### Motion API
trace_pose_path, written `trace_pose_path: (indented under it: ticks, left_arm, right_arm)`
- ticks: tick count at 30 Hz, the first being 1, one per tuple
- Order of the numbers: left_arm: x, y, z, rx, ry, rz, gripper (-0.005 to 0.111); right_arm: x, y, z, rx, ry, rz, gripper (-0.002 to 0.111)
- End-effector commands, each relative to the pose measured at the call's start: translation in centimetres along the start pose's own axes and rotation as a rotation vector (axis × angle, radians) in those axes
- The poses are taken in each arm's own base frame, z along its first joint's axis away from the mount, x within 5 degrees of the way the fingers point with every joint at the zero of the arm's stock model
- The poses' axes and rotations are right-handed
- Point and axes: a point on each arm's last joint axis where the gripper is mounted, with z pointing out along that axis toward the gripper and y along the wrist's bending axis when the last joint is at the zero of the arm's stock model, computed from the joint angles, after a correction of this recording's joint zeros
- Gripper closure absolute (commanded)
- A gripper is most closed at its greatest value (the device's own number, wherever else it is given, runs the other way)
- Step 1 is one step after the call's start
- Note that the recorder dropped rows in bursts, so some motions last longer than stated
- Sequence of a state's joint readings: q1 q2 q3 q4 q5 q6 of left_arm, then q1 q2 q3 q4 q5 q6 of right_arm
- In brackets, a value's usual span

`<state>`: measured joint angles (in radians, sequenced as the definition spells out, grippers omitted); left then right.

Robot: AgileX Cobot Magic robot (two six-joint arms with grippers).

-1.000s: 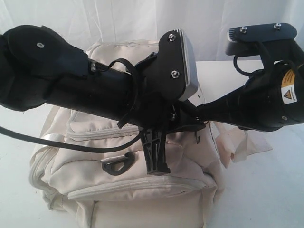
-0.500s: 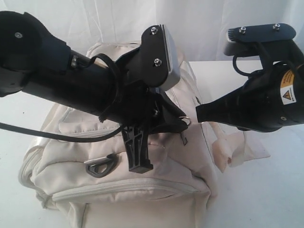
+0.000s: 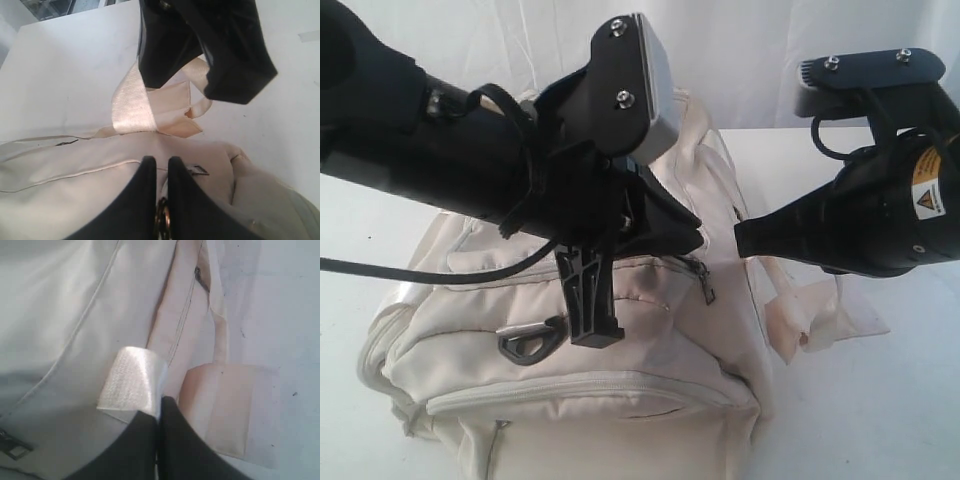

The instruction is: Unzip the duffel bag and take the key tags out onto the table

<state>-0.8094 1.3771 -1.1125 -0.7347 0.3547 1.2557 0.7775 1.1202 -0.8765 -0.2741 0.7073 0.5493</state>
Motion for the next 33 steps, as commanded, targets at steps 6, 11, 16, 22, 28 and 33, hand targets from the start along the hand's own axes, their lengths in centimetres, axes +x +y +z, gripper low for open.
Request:
trace_pose_path:
  ticks: [6,11,16,22,28,33]
  left_arm:
    - [-0.1,-0.2,-1.2,0.019,0.022,0.023,0.107]
    - [0.7,-0.2,-1.3,0.019,0.113,0.016,0.107]
    - [1.3,-0.3,-1.4,0.031,0.185,0.022,0.107]
    - [1.4,-0.5,-1.9,0.041,0.211,0.039,0.107]
    - [2.1,-0.4,-2.9,0.013,0.319,0.029,0.107]
    - [2.5,-0.7,-3.8,0.020,0.395,0.030,0.107]
  right_arm:
    - [-0.3,-0.2,-0.5,0.013,-0.031,-0.019,0.108]
    - [-0.3,-0.2,-0.5,0.014,-0.030,-0.018,0.108]
    - [-0.3,-0.2,-0.5,0.014,-0.030,-0.018,0.108]
    - [-0.3,-0.2,-0.5,0.018,-0.028,-0.022,0.108]
    - [-0.3,-0.3,-0.5,0.029,-0.027,-0.032,0.108]
    - [-0.3,-0.3,-0.5,0.029,-0.027,-0.032,0.108]
